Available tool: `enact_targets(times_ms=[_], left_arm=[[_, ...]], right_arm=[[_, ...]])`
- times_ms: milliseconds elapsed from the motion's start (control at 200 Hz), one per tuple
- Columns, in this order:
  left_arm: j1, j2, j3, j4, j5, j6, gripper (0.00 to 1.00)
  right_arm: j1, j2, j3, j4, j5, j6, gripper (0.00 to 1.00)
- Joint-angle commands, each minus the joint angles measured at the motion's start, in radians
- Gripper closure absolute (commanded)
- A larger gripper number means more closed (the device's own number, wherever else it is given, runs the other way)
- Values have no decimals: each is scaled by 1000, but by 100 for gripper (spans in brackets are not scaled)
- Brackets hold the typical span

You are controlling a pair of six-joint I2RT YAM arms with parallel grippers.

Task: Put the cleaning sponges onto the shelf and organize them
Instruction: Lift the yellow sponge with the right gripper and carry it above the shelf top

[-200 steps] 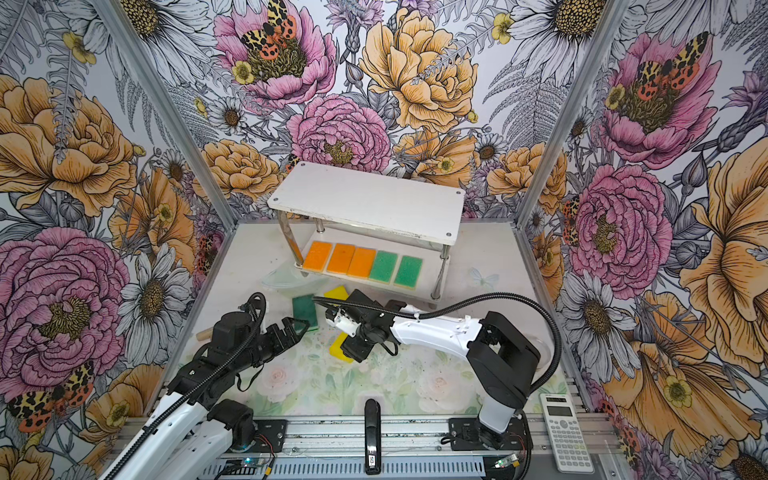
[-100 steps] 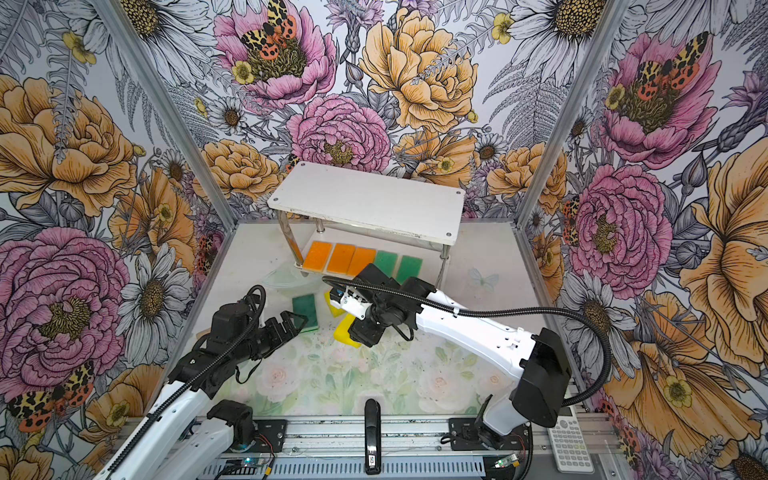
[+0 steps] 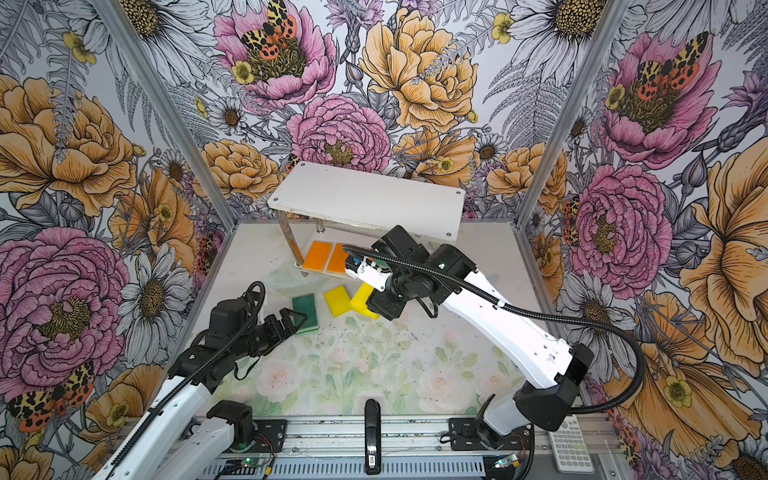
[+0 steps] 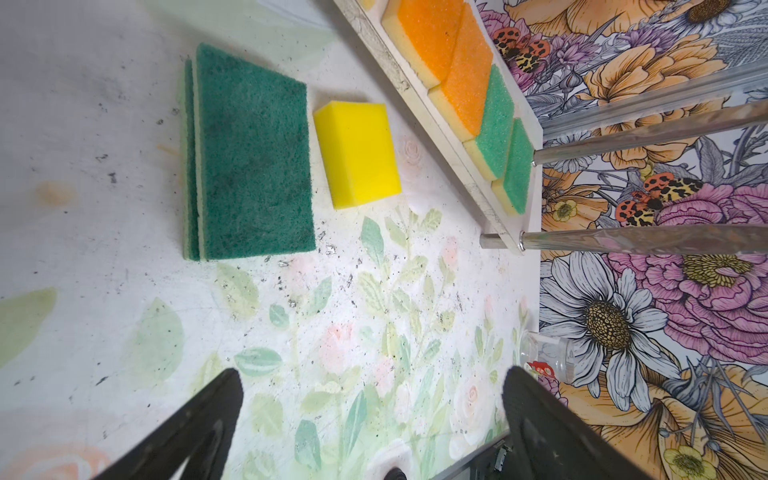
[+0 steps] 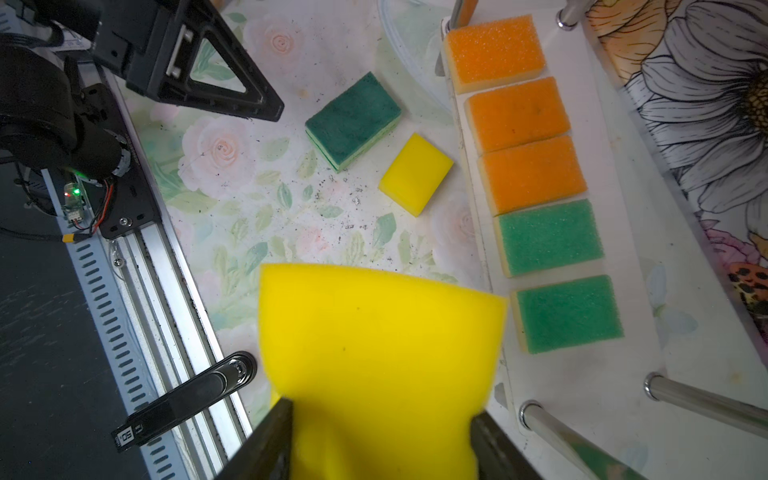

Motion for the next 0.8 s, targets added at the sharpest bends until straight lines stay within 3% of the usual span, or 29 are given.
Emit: enact_targets(times_ms=[0,375,575,796], left_arm=[[13,7,25,-2,22,16,1],[12,12,19,-2,21,8,1],[19,15,18,-2,10,3,1],[21,26,24,-1,3,-11,1]], right_arm=[[-12,-16,101,-52,31,-51,39],[-158,110,467,-177,59,-175,36],[-267,164,599,-196,12,-230,34],[-412,231,683,-195,-116,-281,34]])
